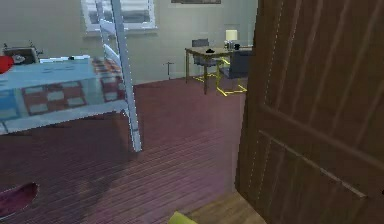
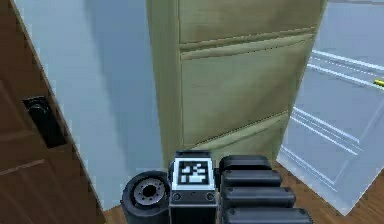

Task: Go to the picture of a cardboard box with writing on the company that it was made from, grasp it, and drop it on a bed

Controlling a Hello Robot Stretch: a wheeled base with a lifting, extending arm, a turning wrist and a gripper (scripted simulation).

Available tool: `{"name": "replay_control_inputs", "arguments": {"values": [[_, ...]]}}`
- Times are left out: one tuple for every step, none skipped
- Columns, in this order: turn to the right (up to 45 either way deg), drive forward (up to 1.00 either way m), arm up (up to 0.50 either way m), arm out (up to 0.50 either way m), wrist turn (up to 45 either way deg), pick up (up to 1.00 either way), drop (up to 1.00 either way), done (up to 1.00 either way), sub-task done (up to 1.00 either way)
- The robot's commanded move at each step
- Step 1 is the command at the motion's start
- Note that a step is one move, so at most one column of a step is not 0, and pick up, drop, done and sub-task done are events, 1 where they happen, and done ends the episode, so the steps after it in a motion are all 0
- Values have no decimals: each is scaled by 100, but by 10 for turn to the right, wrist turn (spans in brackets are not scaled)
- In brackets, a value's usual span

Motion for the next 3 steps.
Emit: {"name": "replay_control_inputs", "arguments": {"values": [[0, 100, 0, 0, 0, 0, 0, 0, 0], [-60, 0, 0, 0, 0, 0, 0, 0, 0], [0, 65, 0, 0, 0, 0, 0, 0, 0]]}}
